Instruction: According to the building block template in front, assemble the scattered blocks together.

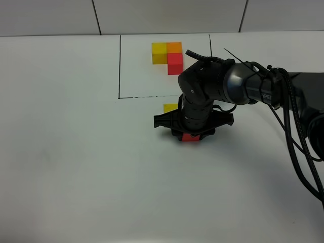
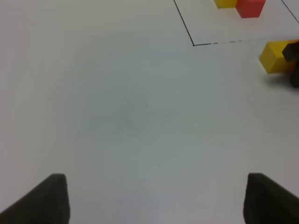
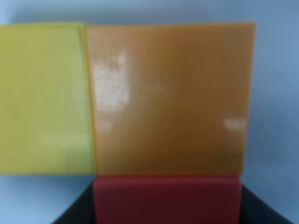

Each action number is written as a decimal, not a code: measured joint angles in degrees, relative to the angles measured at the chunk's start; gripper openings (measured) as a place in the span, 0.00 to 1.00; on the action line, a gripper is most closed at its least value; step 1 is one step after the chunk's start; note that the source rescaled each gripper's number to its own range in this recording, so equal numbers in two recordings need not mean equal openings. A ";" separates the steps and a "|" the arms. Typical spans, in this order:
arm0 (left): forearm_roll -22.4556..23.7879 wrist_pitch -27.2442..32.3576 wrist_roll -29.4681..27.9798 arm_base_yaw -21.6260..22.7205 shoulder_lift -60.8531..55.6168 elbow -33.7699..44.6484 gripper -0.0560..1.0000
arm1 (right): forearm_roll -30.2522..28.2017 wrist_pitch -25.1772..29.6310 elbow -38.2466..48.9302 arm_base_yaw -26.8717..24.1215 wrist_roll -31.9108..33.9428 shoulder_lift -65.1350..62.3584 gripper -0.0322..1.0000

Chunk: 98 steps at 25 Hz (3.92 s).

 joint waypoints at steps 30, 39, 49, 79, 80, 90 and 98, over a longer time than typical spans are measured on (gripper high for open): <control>0.00 0.00 0.00 0.00 0.00 0.00 0.81 | 5.93 2.65 0.17 -4.88 -18.32 -11.10 0.93; 0.00 0.00 0.00 0.00 0.00 0.00 0.81 | 6.45 2.50 0.17 -21.81 -28.78 -11.69 0.93; 0.00 0.00 0.00 0.00 0.00 0.00 0.81 | 7.38 0.68 1.13 -35.37 -36.56 -19.77 0.92; 0.00 0.00 0.00 0.00 0.00 0.00 0.81 | 4.05 4.86 40.92 -39.96 -37.07 -86.62 0.92; 0.00 0.00 0.00 0.00 0.00 0.00 0.81 | 4.05 5.70 41.65 -39.96 -37.07 -88.67 0.92; 0.00 0.00 0.00 0.00 0.00 0.00 0.81 | 2.26 13.45 47.25 -39.96 -35.57 -108.70 0.91; 0.00 0.00 0.00 0.00 0.00 0.00 0.81 | 2.13 16.15 51.69 -39.96 -34.71 -118.54 0.89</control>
